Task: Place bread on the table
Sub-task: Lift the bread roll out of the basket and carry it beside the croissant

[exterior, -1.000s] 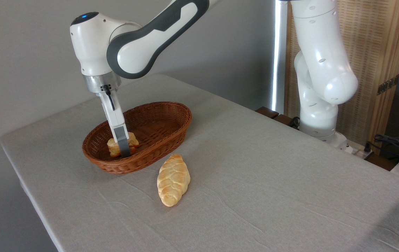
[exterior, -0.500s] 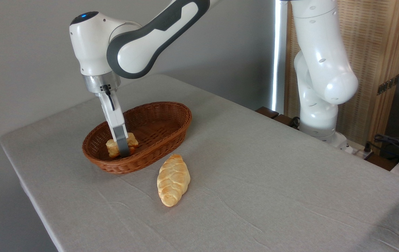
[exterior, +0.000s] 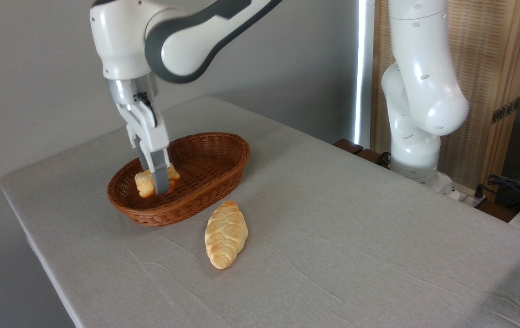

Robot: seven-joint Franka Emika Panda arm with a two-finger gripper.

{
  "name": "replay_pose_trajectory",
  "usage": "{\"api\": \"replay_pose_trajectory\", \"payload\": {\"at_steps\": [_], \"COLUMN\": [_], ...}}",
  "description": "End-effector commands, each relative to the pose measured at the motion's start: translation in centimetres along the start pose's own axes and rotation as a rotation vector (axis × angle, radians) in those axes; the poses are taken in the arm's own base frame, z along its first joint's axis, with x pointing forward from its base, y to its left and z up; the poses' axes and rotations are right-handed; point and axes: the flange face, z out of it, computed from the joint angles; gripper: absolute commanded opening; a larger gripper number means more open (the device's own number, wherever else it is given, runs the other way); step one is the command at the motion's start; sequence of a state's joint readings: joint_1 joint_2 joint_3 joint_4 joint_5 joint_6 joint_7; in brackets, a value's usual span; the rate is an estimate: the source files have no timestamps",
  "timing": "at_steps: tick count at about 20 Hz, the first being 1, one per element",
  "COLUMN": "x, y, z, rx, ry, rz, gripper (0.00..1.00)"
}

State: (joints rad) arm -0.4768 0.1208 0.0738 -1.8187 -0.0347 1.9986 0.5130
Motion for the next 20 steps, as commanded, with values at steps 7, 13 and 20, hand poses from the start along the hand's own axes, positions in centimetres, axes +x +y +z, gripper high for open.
{"api": "replay_pose_trajectory", "payload": {"at_steps": [7,13,20], "x": [-9.6,-15.2,-17.3], "y": [-1.9,-3.2,-2.5], "z": [-4.4,-3.4,-0.3], "rx": [-0.034,-0.052,-0.126], "ry": [-0.024,-0.079,-0.227], "rz": [-0.053,-0.058,0.041], "gripper": [0.55,0.66,1.0]}}
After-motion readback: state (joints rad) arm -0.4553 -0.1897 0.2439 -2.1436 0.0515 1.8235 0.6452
